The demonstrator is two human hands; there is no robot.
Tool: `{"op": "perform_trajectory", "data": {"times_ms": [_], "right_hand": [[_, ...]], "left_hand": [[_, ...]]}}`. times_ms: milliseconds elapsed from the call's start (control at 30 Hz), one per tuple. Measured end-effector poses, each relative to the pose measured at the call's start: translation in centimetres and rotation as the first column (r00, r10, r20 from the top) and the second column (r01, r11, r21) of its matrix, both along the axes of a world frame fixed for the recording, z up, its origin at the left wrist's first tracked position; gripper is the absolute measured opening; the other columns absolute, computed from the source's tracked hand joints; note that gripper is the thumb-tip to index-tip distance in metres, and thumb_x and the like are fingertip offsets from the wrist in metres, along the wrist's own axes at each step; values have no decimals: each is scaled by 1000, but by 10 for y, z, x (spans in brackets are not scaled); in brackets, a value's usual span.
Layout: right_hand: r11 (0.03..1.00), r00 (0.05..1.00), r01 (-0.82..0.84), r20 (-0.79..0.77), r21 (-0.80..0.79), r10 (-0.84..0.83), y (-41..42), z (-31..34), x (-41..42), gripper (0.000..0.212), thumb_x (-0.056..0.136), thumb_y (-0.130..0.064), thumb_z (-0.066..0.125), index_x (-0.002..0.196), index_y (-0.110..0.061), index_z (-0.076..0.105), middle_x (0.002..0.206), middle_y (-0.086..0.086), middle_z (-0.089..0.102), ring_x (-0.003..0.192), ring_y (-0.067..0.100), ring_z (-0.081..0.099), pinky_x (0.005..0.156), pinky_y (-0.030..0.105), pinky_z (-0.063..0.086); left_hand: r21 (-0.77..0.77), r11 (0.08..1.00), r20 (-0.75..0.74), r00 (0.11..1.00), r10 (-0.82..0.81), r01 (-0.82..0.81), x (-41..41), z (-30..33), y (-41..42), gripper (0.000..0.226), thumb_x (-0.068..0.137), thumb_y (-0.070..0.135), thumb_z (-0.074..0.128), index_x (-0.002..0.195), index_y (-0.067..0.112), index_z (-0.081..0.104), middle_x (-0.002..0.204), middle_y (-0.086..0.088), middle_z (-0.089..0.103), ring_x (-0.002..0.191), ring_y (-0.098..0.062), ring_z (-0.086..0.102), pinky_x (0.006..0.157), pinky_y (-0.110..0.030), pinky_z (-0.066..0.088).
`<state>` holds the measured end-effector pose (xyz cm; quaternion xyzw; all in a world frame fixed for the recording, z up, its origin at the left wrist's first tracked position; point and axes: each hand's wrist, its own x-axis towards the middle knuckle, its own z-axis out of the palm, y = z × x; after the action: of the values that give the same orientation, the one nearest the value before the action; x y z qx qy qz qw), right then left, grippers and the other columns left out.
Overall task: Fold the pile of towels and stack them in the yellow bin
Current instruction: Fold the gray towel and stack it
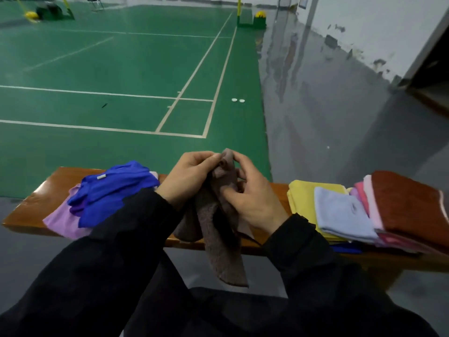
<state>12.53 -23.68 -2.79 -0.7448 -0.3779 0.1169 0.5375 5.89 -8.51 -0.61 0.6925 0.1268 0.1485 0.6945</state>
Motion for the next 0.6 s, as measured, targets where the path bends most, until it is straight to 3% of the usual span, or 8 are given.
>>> {"op": "perform_trajectory", "data": {"times_ms": [100, 200, 300, 367, 433, 467, 533, 600], "right_hand": [[985, 982, 165, 97, -47, -160, -15, -1, 16, 45, 92, -10, 56, 128, -37, 60, 106, -6, 72, 86, 12, 69, 83, 47, 58], [964, 963, 254, -112, 76, -245, -23, -5, 26, 25, 96, -24, 57, 118, -32, 64, 101, -3, 71, 93, 18, 71, 85, 54, 58], [984, 984, 109, -156, 143, -87, -27, -2, 13, 53, 89, -56, 63, 136, -34, 53, 121, -10, 66, 115, 9, 65, 100, 40, 55], [992, 989, -27, -142, 126, 45, -25, -1, 5, 83, 80, -57, 75, 151, -42, 33, 132, -17, 58, 126, 2, 57, 109, 29, 46], [997, 992, -53, -113, 60, 59, -20, -4, 3, 98, 78, -45, 82, 155, -48, 21, 131, -17, 57, 123, 3, 59, 108, 27, 46], [999, 995, -27, -96, 42, 30, -19, -5, 3, 95, 81, -35, 81, 154, -49, 23, 128, -15, 58, 117, 6, 63, 103, 30, 50], [997, 996, 56, -65, 46, -53, -19, -3, 4, 74, 87, -12, 67, 148, -44, 39, 120, -14, 62, 98, 8, 68, 86, 32, 57], [985, 982, 173, 80, -18, -171, -23, 3, 9, 53, 89, 0, 55, 132, -31, 61, 113, -14, 67, 95, 3, 65, 84, 27, 56]], "left_hand": [[-115, 993, -15, 1000, 14, -15, 6, 4, -8, 36, 94, 40, 62, 88, 8, 77, 89, -15, 74, 80, -23, 69, 76, -34, 55], [-204, 977, -39, 996, -75, 66, 7, 6, -10, 32, 90, 38, 67, 91, 6, 70, 83, -13, 71, 71, -21, 66, 65, -27, 57], [-284, 956, -50, 994, -93, 75, 9, 3, -15, 28, 91, 31, 67, 95, 3, 69, 84, -17, 69, 68, -22, 66, 66, -28, 58], [-297, 948, -69, 988, -140, 114, 11, 1, -19, 41, 95, 33, 63, 110, -5, 69, 101, -26, 71, 82, -29, 69, 80, -35, 59], [-234, 961, -105, 979, -175, 147, 10, 1, -21, 45, 97, 38, 61, 115, -2, 71, 106, -25, 72, 88, -30, 71, 84, -37, 59], [-176, 973, -117, 978, -171, 149, 10, 0, -20, 46, 94, 44, 63, 110, 2, 74, 103, -22, 74, 85, -29, 71, 81, -37, 59], [-4, 991, -115, 984, -135, 136, 10, -1, -15, 49, 85, 57, 72, 97, 10, 72, 95, -11, 75, 81, -26, 71, 78, -37, 57], [194, 966, -126, 981, -150, 173, 6, -1, -7, 49, 74, 61, 80, 94, 18, 65, 85, -2, 70, 74, -17, 63, 71, -31, 50]]}}
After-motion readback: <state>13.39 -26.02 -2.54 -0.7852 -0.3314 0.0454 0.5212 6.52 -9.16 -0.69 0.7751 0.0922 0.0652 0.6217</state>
